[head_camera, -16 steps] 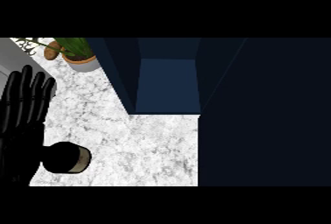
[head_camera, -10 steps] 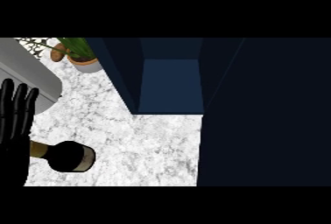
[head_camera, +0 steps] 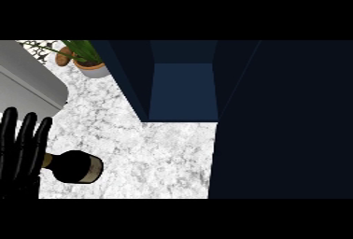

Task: Pick up the wine, place it into the cabinet and close the cabinet

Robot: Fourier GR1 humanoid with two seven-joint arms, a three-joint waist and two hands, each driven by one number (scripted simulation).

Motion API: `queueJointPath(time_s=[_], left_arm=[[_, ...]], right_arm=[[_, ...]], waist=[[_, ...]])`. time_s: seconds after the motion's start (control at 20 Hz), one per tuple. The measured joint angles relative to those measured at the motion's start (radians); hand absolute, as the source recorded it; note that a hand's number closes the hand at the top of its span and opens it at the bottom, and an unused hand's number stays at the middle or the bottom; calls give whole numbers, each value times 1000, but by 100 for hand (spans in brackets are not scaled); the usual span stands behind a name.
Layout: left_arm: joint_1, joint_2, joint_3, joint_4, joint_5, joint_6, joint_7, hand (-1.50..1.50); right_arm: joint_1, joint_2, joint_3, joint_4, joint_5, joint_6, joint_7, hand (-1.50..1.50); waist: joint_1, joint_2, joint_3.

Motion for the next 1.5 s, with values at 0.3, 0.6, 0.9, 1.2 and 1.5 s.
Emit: queueJointPath(time_s=[0.3,0.6,0.9,1.2,1.5], left_arm=[[-43,-6,-155,-72,-121,128,112,-150],[-60,-8,-347,-77,-233,264,175,-150],[-150,-8,-397,-63,-277,341,272,-150],[-176,-7,-423,-58,-319,414,337,-150],[-157,14,-377,-51,-333,457,340,-150]], right_arm=[[-47,-13,-25,-57,-54,-10,112,-150],[-87,-8,-9,-70,-38,-40,180,-150],[-158,-9,-8,-80,-27,-72,253,-150],[-189,-17,-35,-86,-28,-80,291,-150],[-202,-15,-46,-88,-27,-78,302,-150]], waist=[[-1,2,1],[-1,1,1],[0,1,1],[3,-1,2],[2,0,1]])
